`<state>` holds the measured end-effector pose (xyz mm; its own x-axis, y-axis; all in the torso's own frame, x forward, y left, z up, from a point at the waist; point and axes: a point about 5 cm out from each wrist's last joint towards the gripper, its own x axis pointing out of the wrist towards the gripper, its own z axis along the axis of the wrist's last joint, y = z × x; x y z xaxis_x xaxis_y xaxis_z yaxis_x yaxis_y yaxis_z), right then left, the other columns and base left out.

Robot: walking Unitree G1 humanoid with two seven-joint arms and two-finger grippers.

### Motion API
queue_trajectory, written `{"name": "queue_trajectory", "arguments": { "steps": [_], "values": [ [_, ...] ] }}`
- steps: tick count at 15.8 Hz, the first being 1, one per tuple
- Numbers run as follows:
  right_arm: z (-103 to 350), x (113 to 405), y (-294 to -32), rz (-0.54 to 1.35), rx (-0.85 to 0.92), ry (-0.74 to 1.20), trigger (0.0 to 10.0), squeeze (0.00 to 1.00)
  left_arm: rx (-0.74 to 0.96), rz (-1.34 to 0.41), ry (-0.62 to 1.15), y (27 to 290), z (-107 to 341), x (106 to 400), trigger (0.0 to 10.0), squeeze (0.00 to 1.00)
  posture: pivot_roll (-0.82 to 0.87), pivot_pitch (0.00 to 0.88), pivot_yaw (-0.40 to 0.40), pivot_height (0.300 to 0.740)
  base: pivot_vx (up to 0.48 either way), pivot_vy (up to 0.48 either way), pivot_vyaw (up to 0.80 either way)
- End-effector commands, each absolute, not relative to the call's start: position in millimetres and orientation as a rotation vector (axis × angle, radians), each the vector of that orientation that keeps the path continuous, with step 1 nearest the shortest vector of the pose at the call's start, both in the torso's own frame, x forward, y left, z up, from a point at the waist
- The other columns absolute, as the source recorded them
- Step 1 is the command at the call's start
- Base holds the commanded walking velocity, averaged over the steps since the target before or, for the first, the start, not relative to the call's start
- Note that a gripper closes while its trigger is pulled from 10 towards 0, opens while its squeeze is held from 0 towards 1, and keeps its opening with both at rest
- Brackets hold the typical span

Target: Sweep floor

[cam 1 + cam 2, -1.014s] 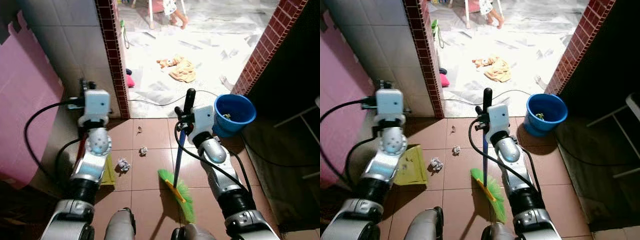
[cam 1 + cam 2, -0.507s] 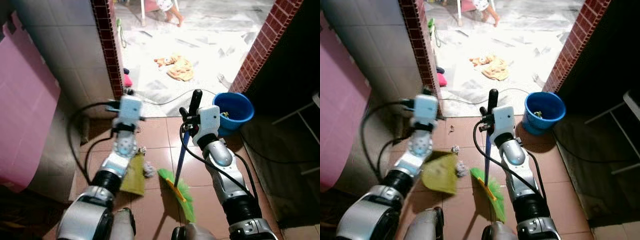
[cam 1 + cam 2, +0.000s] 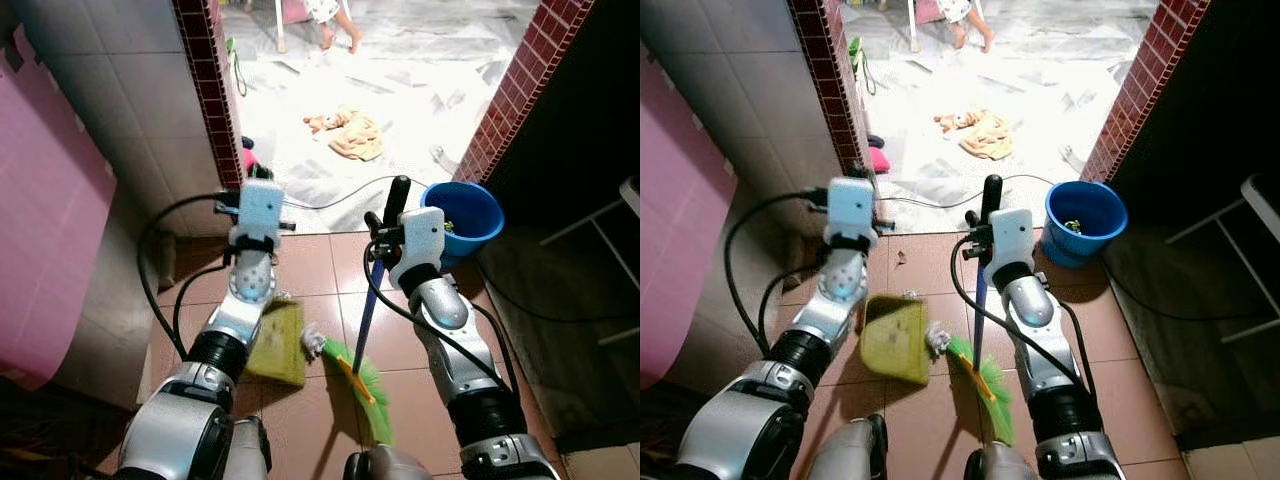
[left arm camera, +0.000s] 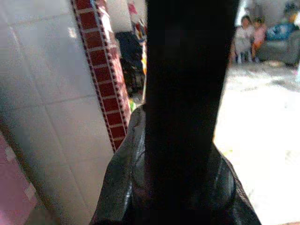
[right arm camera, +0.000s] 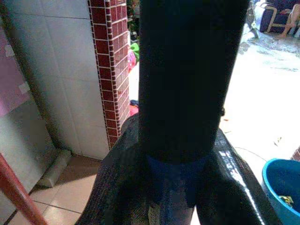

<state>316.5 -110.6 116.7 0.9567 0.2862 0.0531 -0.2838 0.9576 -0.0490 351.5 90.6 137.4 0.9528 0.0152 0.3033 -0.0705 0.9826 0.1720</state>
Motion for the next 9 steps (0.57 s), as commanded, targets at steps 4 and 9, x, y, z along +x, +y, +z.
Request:
{"name": "queue_trajectory", "arguments": {
  "steps": [4,9],
  "values": [
    [127.7,327.8,-106.4,0.269,-0.086,-0.074,10.0,0.00,0.111,0.055,-0.333,102.8,144.6,345.0,10.0,0.00,-0.03,0.145,0.023,0.731,0.000,0.000,0.00],
    [117.8,331.3,-96.1,0.455,-0.196,0.056,10.0,0.00,0.198,0.069,-0.311,114.5,145.9,344.3,10.0,0.00,-0.03,0.150,0.026,0.731,0.000,0.000,0.00]
  ]
}}
